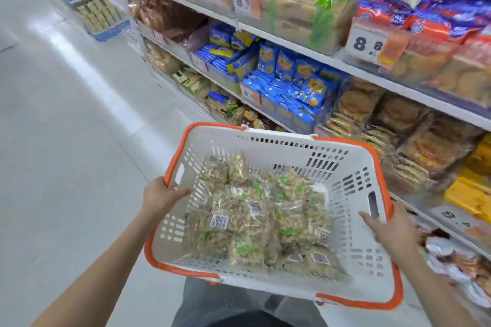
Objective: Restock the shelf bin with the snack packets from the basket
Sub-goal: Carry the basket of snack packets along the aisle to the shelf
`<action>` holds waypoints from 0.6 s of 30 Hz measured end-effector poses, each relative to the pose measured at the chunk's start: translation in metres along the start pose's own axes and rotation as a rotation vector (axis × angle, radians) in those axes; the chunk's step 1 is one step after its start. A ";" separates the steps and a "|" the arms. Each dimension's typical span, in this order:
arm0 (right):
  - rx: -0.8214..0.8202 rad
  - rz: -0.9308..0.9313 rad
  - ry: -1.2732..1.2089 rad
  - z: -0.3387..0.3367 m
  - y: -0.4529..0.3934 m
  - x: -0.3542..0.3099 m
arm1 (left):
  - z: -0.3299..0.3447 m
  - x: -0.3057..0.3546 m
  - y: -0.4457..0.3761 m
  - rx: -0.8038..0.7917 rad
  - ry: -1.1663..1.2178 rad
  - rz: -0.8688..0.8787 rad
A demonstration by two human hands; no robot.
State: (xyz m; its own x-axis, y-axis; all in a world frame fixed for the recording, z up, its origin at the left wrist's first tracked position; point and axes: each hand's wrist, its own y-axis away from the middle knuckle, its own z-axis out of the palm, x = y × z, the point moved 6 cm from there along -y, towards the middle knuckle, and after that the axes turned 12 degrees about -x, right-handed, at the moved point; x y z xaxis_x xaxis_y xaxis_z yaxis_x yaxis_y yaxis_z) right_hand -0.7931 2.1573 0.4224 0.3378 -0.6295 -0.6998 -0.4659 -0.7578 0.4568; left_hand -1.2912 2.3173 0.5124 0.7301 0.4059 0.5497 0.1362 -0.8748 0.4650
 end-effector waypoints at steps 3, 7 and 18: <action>0.118 0.075 -0.047 0.017 0.010 0.020 | 0.010 0.014 -0.051 -0.094 -0.091 0.076; 0.236 0.229 -0.146 0.042 0.037 0.044 | 0.034 0.045 -0.107 -0.249 -0.218 0.189; 0.366 0.475 -0.205 0.109 0.072 0.119 | 0.151 0.016 -0.190 -0.546 -0.375 0.277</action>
State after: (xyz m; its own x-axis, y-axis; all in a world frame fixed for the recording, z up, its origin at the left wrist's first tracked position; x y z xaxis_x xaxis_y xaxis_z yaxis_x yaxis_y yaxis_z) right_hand -0.8751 2.0465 0.3119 -0.1213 -0.8097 -0.5742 -0.7885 -0.2727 0.5513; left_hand -1.2038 2.4501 0.3281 0.8838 -0.0161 0.4676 -0.3701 -0.6353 0.6778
